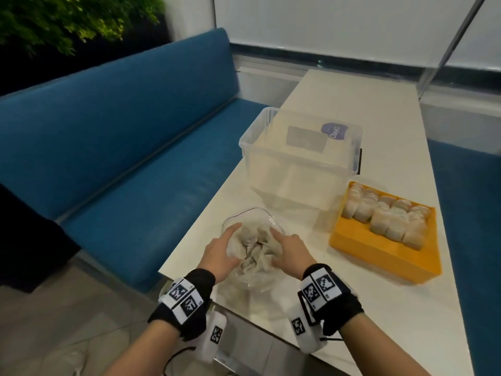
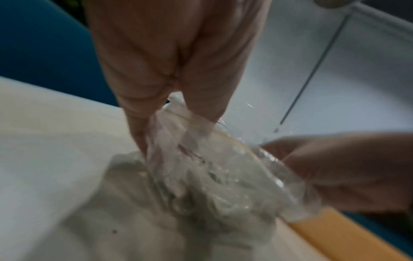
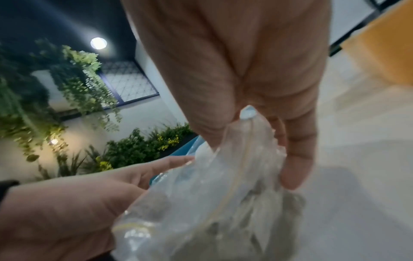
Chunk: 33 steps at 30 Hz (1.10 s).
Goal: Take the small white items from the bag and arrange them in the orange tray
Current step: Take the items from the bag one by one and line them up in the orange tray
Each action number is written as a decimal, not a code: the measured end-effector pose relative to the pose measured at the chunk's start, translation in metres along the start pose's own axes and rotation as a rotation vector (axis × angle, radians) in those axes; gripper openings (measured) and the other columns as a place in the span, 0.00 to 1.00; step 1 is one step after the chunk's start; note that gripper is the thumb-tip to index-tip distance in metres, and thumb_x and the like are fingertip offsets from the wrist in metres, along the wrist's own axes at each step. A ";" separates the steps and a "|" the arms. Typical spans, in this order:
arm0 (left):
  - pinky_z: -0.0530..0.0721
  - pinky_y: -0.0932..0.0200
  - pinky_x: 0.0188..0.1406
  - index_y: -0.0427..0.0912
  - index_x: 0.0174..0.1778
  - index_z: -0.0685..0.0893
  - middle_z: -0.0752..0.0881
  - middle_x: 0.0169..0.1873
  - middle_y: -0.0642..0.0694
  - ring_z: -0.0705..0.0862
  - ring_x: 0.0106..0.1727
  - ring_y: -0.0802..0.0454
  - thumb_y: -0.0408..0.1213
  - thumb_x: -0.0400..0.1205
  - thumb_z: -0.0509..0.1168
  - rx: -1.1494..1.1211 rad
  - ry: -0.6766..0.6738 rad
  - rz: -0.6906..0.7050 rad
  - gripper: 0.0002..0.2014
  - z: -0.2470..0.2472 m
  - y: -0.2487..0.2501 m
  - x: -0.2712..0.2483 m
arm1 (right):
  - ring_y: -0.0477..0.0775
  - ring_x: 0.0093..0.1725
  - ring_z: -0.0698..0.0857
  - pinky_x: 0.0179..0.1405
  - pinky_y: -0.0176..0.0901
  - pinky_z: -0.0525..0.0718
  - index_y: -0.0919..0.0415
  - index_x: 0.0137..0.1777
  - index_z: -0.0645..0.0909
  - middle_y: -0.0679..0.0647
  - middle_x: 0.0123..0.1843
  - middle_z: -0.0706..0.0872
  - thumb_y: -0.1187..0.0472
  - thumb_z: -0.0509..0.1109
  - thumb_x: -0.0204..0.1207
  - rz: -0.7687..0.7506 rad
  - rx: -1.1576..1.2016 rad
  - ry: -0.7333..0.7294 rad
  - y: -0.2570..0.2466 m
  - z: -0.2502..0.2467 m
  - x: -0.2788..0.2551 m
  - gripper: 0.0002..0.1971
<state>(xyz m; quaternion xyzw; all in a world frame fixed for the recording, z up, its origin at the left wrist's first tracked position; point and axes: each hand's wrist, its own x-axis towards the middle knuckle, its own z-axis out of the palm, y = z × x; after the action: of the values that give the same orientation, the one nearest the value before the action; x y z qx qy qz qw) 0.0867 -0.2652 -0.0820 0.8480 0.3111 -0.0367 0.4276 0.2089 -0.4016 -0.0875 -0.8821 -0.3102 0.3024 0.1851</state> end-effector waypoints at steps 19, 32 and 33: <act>0.78 0.50 0.60 0.41 0.71 0.72 0.76 0.65 0.42 0.79 0.64 0.41 0.59 0.76 0.65 0.401 0.062 0.176 0.32 0.039 0.018 0.025 | 0.64 0.62 0.80 0.56 0.44 0.77 0.52 0.76 0.68 0.62 0.63 0.80 0.65 0.70 0.71 0.076 -0.018 0.285 0.013 0.039 0.009 0.33; 0.80 0.58 0.42 0.45 0.44 0.81 0.81 0.38 0.50 0.82 0.41 0.50 0.31 0.76 0.67 0.046 0.071 0.273 0.05 0.028 0.019 0.021 | 0.59 0.71 0.75 0.68 0.43 0.72 0.56 0.79 0.66 0.58 0.72 0.77 0.61 0.74 0.69 0.083 0.089 0.252 0.001 0.029 -0.011 0.37; 0.78 0.64 0.39 0.44 0.43 0.81 0.80 0.36 0.50 0.80 0.39 0.51 0.30 0.77 0.68 -0.004 0.068 0.271 0.05 0.026 0.018 0.022 | 0.58 0.73 0.74 0.69 0.42 0.71 0.56 0.79 0.66 0.56 0.74 0.76 0.62 0.74 0.70 0.078 0.100 0.244 0.000 0.026 -0.014 0.37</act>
<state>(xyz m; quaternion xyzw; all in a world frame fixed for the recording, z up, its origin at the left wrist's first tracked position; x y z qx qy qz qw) 0.1199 -0.2812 -0.0932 0.8820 0.2082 0.0506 0.4198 0.1831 -0.4070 -0.1013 -0.9134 -0.2356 0.2147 0.2532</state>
